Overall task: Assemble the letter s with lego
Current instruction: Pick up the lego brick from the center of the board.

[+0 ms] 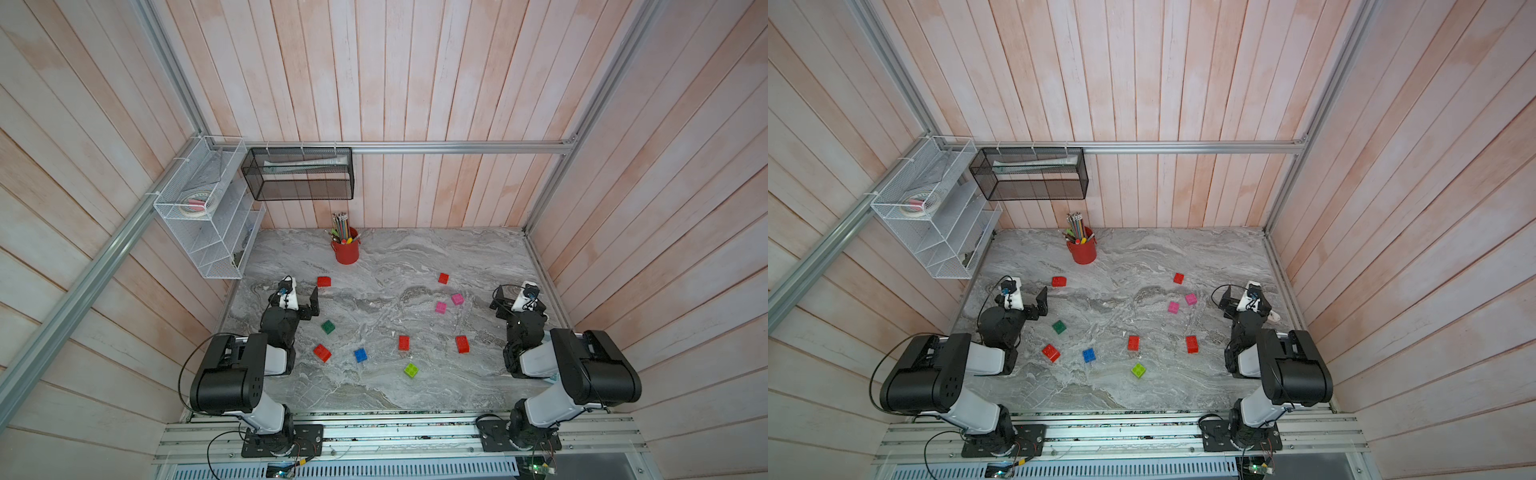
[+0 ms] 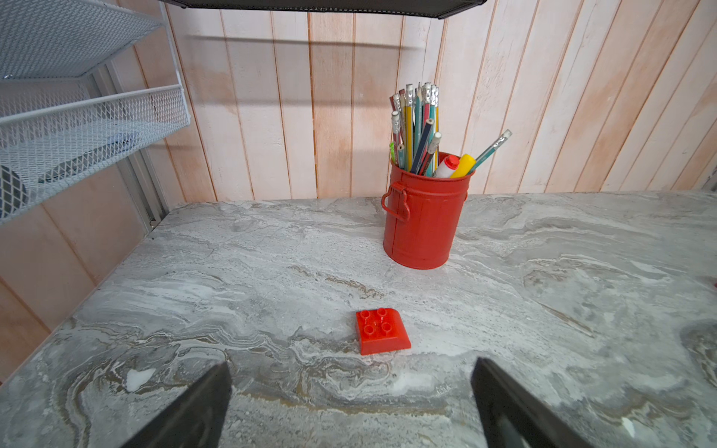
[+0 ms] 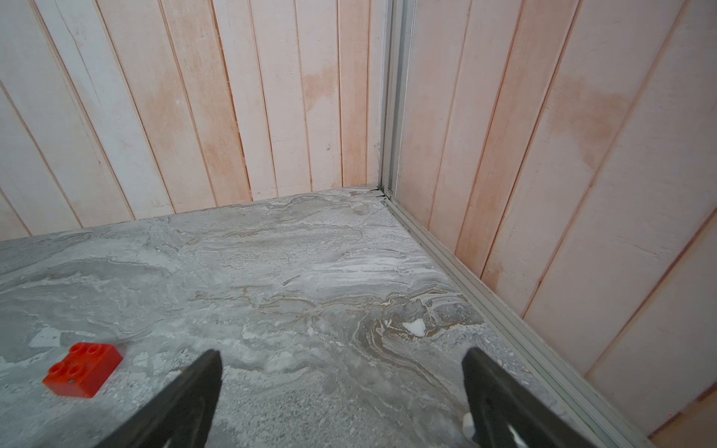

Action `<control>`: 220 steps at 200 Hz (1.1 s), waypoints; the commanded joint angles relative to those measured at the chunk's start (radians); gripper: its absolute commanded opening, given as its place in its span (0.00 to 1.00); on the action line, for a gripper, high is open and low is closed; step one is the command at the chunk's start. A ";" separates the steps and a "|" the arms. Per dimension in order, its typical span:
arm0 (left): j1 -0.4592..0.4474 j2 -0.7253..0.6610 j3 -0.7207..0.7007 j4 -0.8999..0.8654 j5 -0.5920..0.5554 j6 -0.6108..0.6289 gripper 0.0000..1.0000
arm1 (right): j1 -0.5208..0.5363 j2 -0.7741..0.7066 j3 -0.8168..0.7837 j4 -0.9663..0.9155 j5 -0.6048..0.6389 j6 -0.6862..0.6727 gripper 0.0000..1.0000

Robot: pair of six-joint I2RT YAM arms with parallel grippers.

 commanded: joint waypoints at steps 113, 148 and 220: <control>-0.002 -0.372 0.159 -0.657 0.046 -0.042 1.00 | 0.006 -0.319 0.079 -0.399 -0.307 -0.073 0.98; -0.008 -0.420 0.300 -1.008 0.205 0.140 1.00 | 0.009 -0.426 0.170 -0.655 -0.514 -0.095 0.98; -0.006 -0.175 0.647 -1.527 0.369 0.756 1.00 | 0.078 -0.470 0.389 -1.151 -0.758 -0.273 0.98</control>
